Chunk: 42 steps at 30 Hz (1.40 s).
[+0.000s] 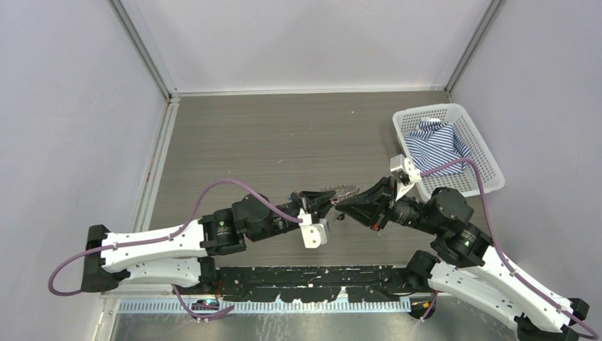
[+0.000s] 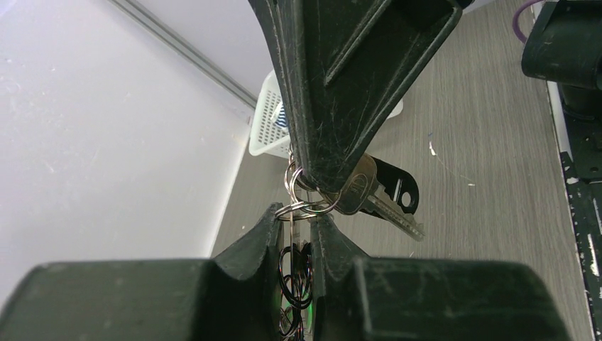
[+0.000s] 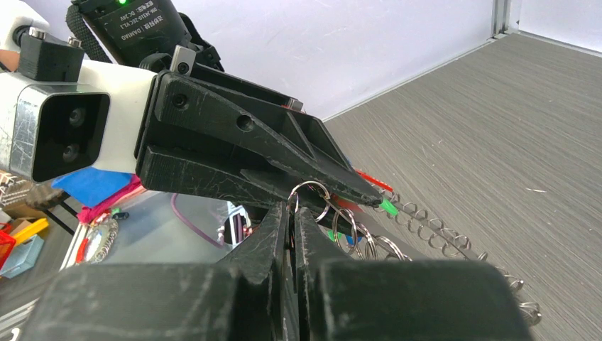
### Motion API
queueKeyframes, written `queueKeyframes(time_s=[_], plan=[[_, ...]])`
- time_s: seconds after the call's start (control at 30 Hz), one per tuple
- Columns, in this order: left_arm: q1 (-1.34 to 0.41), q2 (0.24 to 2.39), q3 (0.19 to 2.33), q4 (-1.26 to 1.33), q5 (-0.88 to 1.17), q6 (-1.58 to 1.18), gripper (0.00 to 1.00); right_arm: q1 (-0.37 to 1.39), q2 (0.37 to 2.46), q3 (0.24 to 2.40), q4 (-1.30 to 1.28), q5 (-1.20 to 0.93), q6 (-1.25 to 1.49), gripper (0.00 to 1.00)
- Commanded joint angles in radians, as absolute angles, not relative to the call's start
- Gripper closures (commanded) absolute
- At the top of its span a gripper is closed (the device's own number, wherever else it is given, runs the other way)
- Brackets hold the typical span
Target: Remove the keys from the keyring
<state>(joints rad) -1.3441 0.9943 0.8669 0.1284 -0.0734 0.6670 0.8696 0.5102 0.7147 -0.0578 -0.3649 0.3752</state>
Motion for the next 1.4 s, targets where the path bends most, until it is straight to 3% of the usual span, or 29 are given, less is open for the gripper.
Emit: queueKeyframes(time_s=[0.0, 0.87, 1.37], plan=[[-1.402, 0.983, 0.857, 0.136, -0.032, 0.718, 1.0, 0.867, 0.51, 0.764, 0.032, -0.288, 0.356, 0.99], [-1.458, 0.948, 0.77, 0.304, -0.239, 0.761, 1.0, 0.866, 0.5, 0.773, -0.07, -0.288, 0.364, 0.99], [-1.422, 0.927, 0.757, 0.313, -0.221, 0.721, 1.0, 0.867, 0.5, 0.815, -0.221, -0.319, 0.384, 0.99]])
